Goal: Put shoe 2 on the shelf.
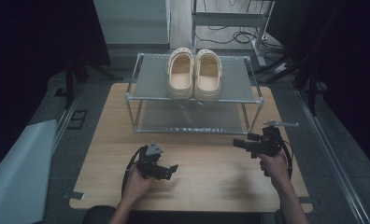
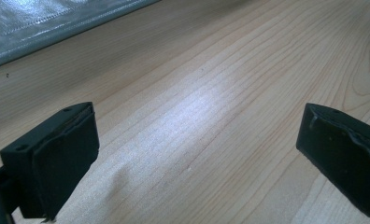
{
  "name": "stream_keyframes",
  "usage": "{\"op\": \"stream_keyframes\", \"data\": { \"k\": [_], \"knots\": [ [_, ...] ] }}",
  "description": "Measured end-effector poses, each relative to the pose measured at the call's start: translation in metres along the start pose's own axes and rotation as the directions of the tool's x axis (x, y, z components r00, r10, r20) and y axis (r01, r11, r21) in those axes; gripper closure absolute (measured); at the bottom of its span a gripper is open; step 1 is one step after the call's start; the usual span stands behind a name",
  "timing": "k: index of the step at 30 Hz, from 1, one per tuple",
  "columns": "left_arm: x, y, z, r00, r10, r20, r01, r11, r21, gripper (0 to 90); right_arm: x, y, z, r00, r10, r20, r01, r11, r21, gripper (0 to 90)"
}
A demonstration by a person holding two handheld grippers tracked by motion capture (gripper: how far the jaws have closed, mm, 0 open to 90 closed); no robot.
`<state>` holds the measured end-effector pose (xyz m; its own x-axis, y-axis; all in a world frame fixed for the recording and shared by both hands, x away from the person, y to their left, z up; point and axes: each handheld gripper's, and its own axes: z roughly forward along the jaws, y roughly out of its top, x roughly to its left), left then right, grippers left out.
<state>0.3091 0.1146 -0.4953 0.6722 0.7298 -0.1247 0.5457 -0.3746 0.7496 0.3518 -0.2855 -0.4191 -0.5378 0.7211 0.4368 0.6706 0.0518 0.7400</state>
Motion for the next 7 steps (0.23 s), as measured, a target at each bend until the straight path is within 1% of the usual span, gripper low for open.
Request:
{"op": "stream_keyframes", "data": {
  "k": [2, 3, 4, 7],
  "knots": [
    [0.000, -0.001, 0.000, 1.0000, 0.005, -0.001, -0.005, 1.0000, 0.006, 0.0, -0.003, -0.013, 0.004, 0.9993, -0.029, 0.023, 0.029, 0.9995, 0.011, 2.2],
    [0.000, -0.001, 0.000, 1.0000, 0.009, 0.000, -0.009, 0.9999, 0.008, 0.0, -0.006, -0.020, 0.007, 0.9989, -0.039, 0.026, 0.039, 0.9992, 0.013, 2.3],
    [0.000, 0.000, 0.001, 1.0000, 0.006, 0.000, -0.006, 0.9999, 0.011, 0.0, -0.008, -0.027, 0.009, 0.9988, -0.037, 0.032, 0.036, 0.9992, 0.018, 2.2],
    [0.001, 0.001, 0.002, 1.0000, 0.002, -0.001, -0.002, 0.9995, 0.032, 0.0, -0.017, -0.045, 0.017, 0.9967, -0.059, 0.056, 0.055, 0.9960, 0.070, 1.9]
  ]
}}
